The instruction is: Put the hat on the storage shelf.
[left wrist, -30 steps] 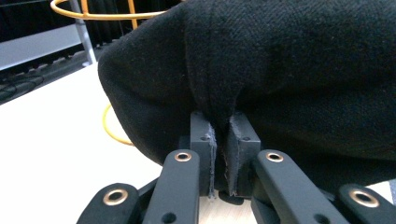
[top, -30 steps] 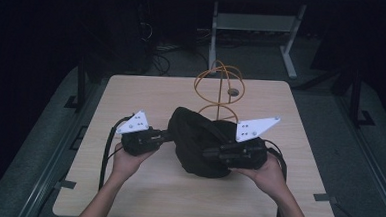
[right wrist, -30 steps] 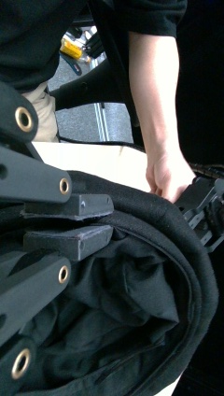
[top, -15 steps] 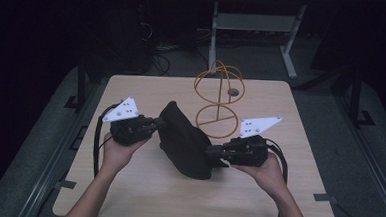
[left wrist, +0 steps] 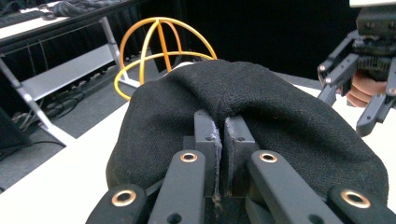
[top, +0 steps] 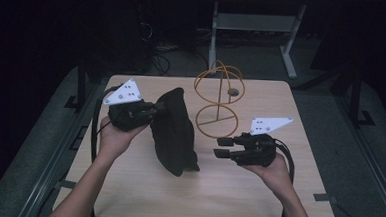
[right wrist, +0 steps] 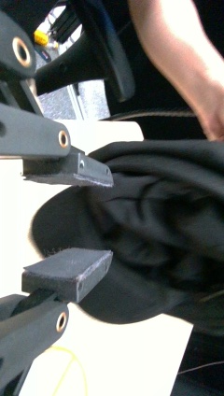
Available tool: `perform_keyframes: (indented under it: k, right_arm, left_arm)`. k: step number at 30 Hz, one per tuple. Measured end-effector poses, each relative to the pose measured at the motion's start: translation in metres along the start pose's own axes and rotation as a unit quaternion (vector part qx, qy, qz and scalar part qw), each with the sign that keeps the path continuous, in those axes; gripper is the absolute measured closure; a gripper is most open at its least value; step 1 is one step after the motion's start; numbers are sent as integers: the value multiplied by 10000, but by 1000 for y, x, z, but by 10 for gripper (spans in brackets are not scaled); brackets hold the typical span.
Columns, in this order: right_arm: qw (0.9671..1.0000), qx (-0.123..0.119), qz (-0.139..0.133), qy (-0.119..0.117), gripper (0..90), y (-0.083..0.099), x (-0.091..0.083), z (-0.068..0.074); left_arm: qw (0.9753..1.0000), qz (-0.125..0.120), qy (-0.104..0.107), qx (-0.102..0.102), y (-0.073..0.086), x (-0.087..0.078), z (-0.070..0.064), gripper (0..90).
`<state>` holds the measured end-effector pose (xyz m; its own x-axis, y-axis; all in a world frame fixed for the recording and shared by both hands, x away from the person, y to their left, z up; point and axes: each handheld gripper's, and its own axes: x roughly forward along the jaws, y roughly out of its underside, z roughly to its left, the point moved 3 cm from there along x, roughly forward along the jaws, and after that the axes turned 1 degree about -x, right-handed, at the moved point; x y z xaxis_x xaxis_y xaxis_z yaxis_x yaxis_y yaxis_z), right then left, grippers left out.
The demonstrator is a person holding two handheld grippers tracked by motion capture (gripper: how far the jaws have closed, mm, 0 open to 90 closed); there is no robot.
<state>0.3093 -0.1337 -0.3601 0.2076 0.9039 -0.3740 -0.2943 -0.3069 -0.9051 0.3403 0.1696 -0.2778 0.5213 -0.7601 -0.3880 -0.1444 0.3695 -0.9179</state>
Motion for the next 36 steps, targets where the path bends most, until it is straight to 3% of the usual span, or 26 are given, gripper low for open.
perform_keyframes:
  k: [6, 7, 17, 30, 36]
  right_arm:
    - [9993, 170, 191, 283, 472, 25, -5, -9]
    - [9986, 290, 271, 336, 460, 33, -8, -14]
    - [9953, 528, 356, 732, 399, 57, -28, -28]
    - [9900, 696, 350, 1180, 316, 74, -41, -38]
    - [9848, 703, 478, 1517, 280, 82, -49, -42]
  left_arm:
    - [10000, 22, -13, 3, -13, -2, 7, 865]
    - [10000, 31, 1, -15, -16, -2, 9, 865]
    - [9999, 116, 5, -50, -25, 4, 18, 865]
    - [9995, 77, 6, -298, -32, 5, 37, 865]
    - [9994, 76, 13, -325, -41, 9, 45, 864]
